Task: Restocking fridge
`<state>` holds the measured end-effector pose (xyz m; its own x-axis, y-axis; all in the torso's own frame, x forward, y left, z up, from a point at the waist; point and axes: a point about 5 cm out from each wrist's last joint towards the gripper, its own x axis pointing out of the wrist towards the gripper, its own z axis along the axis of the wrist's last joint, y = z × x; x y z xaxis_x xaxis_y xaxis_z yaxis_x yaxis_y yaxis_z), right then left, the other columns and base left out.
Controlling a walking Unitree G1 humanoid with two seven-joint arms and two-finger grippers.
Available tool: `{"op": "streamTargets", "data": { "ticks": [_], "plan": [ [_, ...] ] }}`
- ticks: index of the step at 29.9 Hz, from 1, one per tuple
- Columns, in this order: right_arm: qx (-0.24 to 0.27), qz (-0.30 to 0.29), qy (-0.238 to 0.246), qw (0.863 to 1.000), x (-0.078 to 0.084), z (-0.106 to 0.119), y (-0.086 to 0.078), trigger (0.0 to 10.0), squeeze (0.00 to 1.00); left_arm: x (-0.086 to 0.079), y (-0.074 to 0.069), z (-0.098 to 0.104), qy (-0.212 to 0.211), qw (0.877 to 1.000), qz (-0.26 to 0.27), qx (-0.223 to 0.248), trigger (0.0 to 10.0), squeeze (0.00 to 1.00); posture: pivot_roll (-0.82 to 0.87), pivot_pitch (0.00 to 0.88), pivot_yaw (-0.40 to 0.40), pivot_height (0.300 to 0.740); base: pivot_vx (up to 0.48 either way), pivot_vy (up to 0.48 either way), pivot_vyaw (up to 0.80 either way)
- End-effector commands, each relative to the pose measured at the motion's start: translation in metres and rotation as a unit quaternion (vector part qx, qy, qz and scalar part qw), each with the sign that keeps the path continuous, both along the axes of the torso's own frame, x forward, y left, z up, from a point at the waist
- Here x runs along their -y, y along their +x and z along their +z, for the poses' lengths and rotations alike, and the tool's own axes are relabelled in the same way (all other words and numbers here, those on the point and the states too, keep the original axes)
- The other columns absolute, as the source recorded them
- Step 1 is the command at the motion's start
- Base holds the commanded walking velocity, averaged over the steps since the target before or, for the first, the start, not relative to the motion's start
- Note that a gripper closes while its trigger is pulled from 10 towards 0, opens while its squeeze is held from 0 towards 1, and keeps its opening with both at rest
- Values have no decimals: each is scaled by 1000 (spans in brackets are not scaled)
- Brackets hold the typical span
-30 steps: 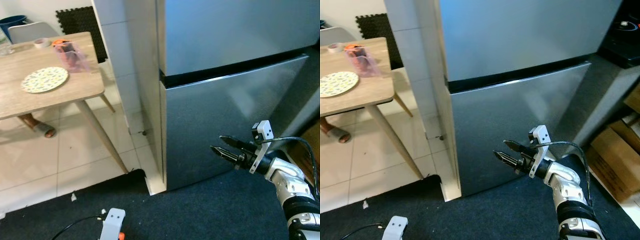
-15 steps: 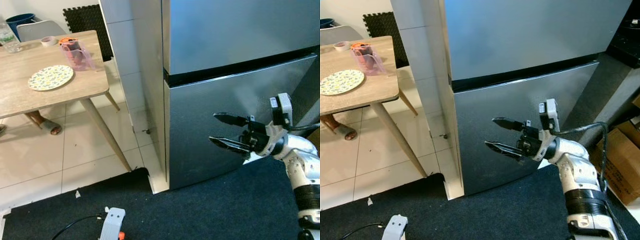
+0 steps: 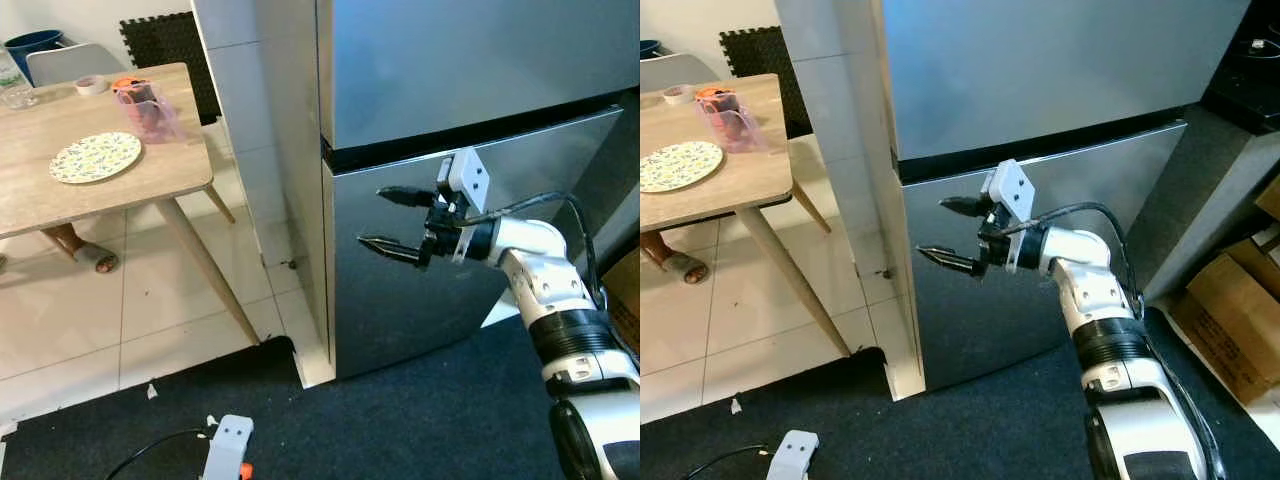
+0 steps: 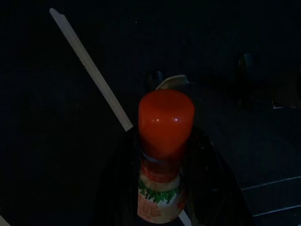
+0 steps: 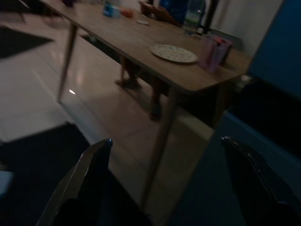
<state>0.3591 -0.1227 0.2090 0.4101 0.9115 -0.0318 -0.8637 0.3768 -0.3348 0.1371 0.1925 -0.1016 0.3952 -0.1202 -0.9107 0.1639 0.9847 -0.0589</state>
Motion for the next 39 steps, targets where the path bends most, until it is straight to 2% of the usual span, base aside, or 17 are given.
{"op": "streamTargets", "data": {
  "ticks": [1,5,13,16,24,31,34,39],
  "plan": [
    [7,-20,-25,999,-8,-2,8,10000,0,2,-9,-3,0,1000,-8,-17,10000,0,-49,24,0,740,0,0,0],
    [16,-82,-28,996,-8,4,21,10000,0,2,-10,-4,0,1000,-11,-18,10000,0,-33,33,-13,740,0,0,0],
    [29,-76,-31,996,-15,8,24,10000,0,1,-13,-4,-4,1000,-3,-19,10000,0,-27,41,-20,740,0,0,697],
    [33,-78,-27,996,-13,10,25,10000,0,1,-15,-5,-5,1000,-2,-21,10000,0,-30,44,-19,740,0,0,794],
    [41,-82,-20,996,5,18,26,10000,0,3,-13,-4,-9,1000,2,-15,10000,0,-25,46,-20,740,0,0,794],
    [30,-78,-2,997,12,18,24,10000,0,4,-10,-3,-10,1000,0,-11,10000,0,-24,46,-24,740,0,0,789],
    [25,-78,-5,997,16,15,23,10000,0,4,-10,-4,-12,1000,-1,-12,10000,0,-19,44,-30,740,0,0,0],
    [26,-73,-6,997,28,17,20,10000,0,6,-15,-6,-14,1000,4,-18,10000,0,-22,42,-36,740,0,-480,0]
  ]
}}
